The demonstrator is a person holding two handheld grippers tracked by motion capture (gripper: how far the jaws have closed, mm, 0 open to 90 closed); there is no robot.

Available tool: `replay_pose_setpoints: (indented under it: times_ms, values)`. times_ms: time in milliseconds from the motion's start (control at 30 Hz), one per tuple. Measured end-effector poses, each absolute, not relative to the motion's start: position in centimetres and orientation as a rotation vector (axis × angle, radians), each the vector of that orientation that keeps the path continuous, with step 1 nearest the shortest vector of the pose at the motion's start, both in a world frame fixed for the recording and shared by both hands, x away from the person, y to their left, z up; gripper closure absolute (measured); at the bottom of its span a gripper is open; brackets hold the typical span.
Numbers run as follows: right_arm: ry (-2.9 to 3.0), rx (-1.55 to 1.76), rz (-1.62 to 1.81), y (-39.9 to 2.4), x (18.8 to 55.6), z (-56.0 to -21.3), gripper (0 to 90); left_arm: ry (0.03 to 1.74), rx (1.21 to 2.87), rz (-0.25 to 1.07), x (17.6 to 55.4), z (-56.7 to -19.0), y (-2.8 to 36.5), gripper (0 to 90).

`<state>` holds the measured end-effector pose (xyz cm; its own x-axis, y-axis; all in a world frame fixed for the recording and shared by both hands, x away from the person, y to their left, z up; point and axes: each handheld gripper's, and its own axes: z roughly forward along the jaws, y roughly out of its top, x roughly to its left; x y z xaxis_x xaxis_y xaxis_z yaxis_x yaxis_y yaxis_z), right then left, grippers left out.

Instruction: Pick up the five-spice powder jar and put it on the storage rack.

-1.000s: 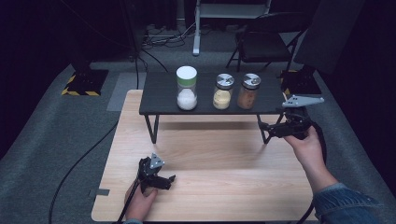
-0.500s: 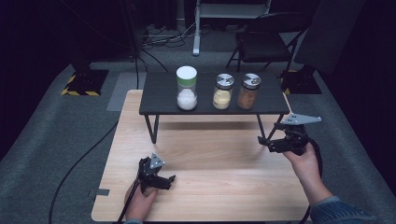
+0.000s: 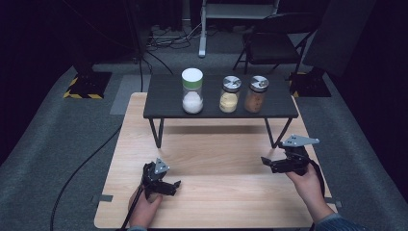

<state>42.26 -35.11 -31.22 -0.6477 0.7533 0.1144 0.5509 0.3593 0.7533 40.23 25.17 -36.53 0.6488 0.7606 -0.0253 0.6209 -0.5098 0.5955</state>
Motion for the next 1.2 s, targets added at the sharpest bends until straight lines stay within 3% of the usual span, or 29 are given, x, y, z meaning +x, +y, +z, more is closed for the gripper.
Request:
replay_pose_setpoints:
  times_ms: [1200]
  values:
    - [2.48,1.212,1.03,-33.8,40.8,-37.8,5.0,1.074,2.294,0.324,40.2,-36.5,25.1,0.3]
